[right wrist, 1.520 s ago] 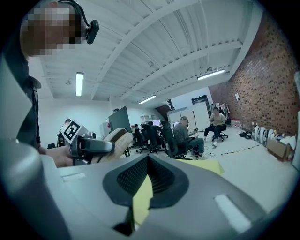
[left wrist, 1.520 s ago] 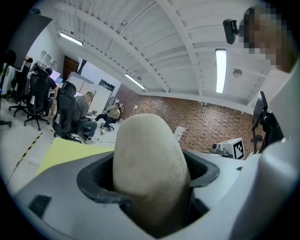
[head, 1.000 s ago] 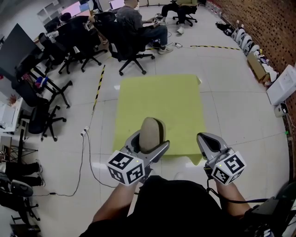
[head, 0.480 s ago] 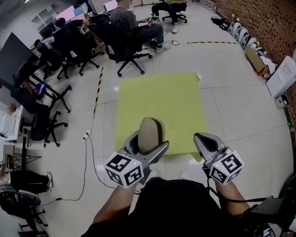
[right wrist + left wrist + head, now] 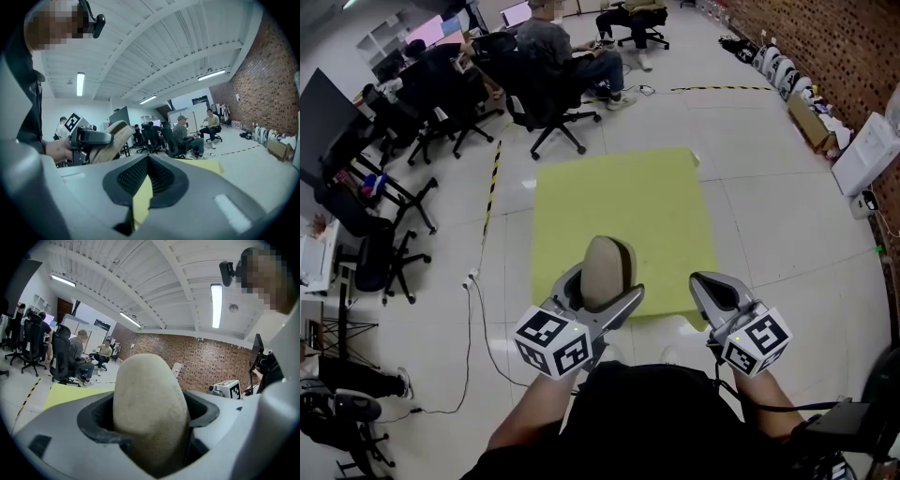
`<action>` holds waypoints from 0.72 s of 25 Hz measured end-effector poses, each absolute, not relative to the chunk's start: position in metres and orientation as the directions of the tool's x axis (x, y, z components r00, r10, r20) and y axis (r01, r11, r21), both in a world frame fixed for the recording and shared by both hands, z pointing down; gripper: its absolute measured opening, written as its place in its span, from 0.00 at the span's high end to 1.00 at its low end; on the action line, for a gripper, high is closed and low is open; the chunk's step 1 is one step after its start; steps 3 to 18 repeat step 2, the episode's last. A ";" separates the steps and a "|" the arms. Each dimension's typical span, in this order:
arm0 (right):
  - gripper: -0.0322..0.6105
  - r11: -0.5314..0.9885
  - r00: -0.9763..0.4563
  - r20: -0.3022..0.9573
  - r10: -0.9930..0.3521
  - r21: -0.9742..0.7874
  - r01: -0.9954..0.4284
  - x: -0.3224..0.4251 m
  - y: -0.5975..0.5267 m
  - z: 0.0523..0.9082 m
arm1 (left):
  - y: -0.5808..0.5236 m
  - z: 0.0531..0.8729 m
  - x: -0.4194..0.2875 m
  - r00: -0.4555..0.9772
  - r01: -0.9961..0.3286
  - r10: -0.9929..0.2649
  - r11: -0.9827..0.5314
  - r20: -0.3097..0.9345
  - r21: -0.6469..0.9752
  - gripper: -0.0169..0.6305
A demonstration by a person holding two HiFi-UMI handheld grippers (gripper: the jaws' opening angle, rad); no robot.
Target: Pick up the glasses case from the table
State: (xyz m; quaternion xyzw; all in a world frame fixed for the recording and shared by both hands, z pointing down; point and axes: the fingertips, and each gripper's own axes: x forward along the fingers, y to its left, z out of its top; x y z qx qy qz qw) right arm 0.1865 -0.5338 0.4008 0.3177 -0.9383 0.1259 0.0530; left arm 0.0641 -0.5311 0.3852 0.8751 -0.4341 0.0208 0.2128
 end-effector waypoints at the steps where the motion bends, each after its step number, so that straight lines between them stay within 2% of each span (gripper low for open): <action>1: 0.95 0.764 -0.790 0.180 -0.586 -0.202 -0.613 0.185 -0.535 0.400 | -0.531 0.384 0.063 0.626 -0.766 -0.748 -0.536 0.221 0.354 0.33; 18: 0.95 0.761 -0.787 0.181 -0.590 -0.201 -0.617 0.184 -0.535 0.399 | -0.531 0.384 0.062 0.629 -0.764 -0.746 -0.539 0.221 0.354 0.33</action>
